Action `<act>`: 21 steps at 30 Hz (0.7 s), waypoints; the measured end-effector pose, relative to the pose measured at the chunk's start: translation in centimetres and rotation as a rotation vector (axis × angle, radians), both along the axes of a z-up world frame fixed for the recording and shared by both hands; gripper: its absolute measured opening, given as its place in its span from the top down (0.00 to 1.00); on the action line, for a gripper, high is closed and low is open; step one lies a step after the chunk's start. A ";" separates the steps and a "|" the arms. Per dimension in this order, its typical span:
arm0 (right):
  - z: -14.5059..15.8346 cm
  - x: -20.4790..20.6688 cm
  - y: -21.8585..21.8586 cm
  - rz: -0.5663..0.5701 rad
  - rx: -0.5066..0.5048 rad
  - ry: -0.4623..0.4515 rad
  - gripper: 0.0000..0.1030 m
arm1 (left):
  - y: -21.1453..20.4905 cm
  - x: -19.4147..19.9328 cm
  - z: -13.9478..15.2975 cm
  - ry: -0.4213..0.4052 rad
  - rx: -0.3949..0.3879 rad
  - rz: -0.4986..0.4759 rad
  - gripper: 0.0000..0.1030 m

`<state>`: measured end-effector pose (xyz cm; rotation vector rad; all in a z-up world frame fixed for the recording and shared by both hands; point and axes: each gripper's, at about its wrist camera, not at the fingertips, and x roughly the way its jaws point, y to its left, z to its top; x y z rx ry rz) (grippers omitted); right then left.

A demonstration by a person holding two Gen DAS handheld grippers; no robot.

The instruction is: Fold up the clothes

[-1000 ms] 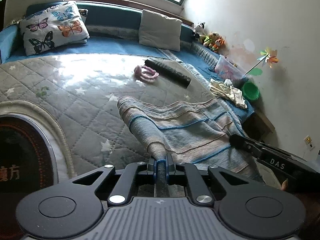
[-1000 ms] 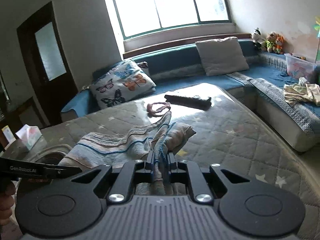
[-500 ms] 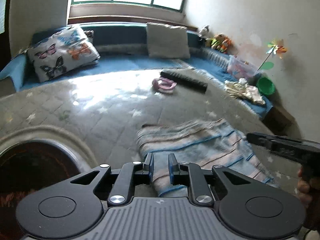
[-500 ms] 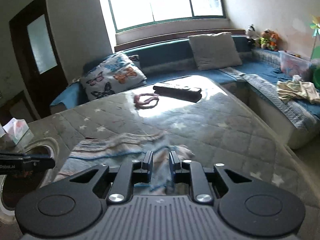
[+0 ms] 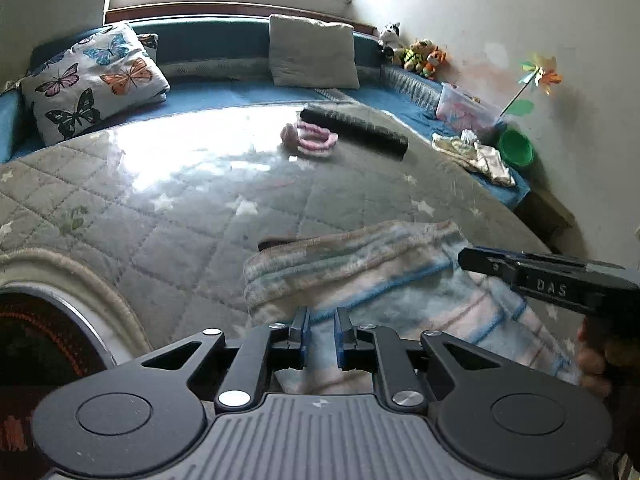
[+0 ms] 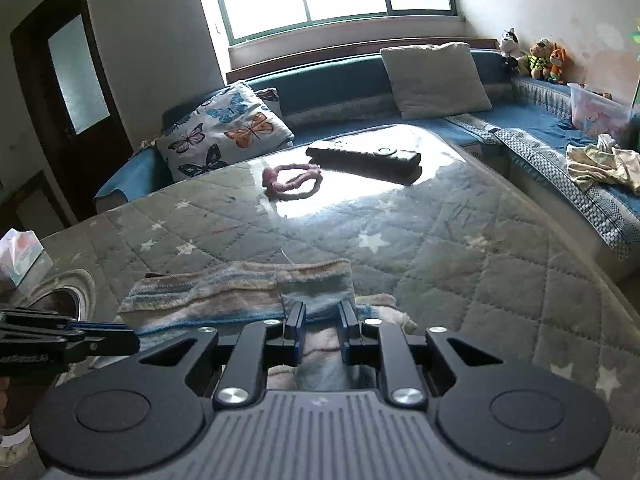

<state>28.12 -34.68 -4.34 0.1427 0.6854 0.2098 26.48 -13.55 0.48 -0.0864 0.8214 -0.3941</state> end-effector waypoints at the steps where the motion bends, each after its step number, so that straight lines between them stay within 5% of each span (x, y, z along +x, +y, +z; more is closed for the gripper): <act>1: 0.2 0.2 0.1 0.004 -0.001 -0.004 0.84 | 0.0 0.2 0.3 -0.010 -0.005 0.000 0.87; 12: -0.4 3.0 1.5 0.016 -0.052 0.046 0.84 | -1.0 4.5 -0.5 -0.006 0.036 0.005 0.87; 21: 1.9 -1.1 0.8 0.059 -0.048 0.025 0.84 | -0.7 0.7 1.9 -0.050 0.040 -0.006 0.86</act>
